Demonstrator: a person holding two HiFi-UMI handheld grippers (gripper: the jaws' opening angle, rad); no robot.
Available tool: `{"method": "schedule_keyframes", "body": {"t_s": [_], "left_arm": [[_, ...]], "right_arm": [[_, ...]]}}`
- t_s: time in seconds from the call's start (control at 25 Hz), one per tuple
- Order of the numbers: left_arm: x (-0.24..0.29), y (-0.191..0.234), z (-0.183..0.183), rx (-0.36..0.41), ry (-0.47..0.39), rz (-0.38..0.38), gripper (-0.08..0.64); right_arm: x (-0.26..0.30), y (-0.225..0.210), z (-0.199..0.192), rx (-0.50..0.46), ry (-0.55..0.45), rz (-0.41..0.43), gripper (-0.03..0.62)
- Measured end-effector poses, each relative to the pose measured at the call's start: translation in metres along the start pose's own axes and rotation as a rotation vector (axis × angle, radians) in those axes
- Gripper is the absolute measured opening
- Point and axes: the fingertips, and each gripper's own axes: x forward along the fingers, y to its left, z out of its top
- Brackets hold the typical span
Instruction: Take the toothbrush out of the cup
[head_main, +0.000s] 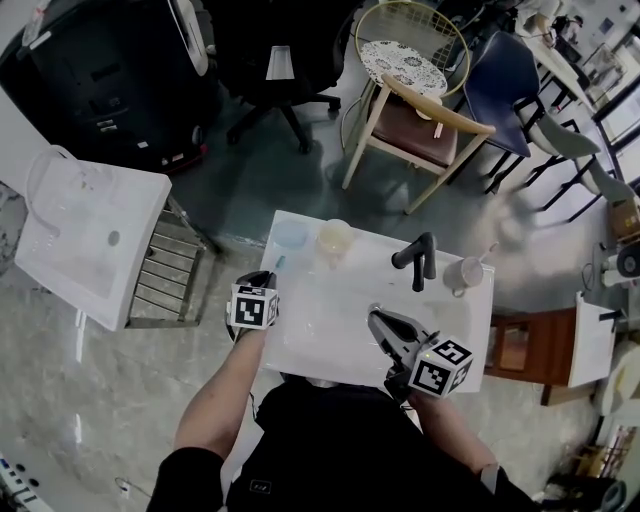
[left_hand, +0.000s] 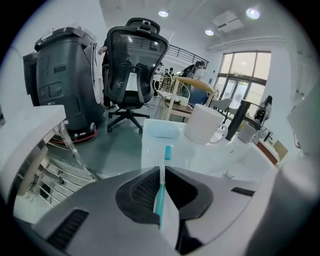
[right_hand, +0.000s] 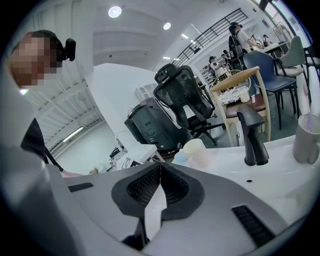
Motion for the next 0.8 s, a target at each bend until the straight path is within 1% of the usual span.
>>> {"method": "schedule_keyframes", "body": {"t_s": [0.12,0.24,0.36,0.56,0.68,0.8], "left_arm": [[0.001,0.001,-0.004,0.009,0.017,0.029,0.047],[0.000,-0.002,-0.005,0.011,0.017,0.030,0.063],[-0.002,-0.002,-0.005,-0.008,0.007,0.036,0.098],[-0.010,-0.006,-0.003,-0.002,-0.011,0.044,0.118],[-0.021,-0.008,0.001,-0.013,-0.037,0.034,0.127],[-0.041,-0.010,0.011,-0.023,-0.087,0.023,0.127]], "right_arm": [[0.003,-0.001,0.002,-0.002,0.007,0.011,0.028],[0.004,-0.001,0.003,-0.008,0.022,0.015,0.028],[0.000,-0.003,0.004,-0.011,0.025,0.021,0.028],[-0.007,-0.007,0.006,-0.014,0.016,0.030,0.028],[-0.008,-0.005,0.006,-0.016,0.006,0.049,0.028],[-0.010,0.000,0.007,-0.023,0.008,0.040,0.028]]}}
